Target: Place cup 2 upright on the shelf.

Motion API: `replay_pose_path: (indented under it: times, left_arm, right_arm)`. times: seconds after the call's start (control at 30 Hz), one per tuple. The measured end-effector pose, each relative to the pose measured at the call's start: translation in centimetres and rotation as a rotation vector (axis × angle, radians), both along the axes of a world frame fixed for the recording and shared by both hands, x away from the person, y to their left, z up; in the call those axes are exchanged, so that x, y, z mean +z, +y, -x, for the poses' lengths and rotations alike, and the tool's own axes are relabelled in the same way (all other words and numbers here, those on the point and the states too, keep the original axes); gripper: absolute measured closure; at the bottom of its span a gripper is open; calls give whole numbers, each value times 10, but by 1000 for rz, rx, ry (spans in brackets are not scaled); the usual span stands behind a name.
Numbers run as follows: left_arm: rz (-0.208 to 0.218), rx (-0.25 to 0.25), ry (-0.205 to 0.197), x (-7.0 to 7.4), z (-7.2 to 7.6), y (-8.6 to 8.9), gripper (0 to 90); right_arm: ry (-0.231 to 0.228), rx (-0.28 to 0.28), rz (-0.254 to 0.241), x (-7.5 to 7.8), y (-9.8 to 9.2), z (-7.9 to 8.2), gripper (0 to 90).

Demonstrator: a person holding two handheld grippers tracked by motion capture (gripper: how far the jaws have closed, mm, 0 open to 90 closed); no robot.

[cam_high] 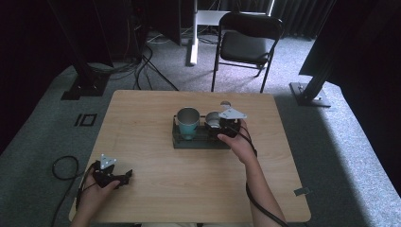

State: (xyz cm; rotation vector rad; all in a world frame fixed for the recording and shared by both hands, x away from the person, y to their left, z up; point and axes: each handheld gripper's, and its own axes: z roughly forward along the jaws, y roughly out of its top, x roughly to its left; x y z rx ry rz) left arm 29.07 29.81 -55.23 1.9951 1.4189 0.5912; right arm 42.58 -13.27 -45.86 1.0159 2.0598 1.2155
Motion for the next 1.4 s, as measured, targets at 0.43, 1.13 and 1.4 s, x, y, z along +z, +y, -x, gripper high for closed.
replay_pose_path:
  times: [0.43,1.13,1.4]
  left_arm:
    - [0,0,0,0,0,0,89]
    - [1,0,0,0,0,0,89]
    - [0,0,0,0,0,0,89]
  right_arm:
    - [4,-14,-3,-10,4,-2,130]
    - [21,1,-38,-12,0,-1,114]
    - [21,3,-46,-8,-7,3,109]
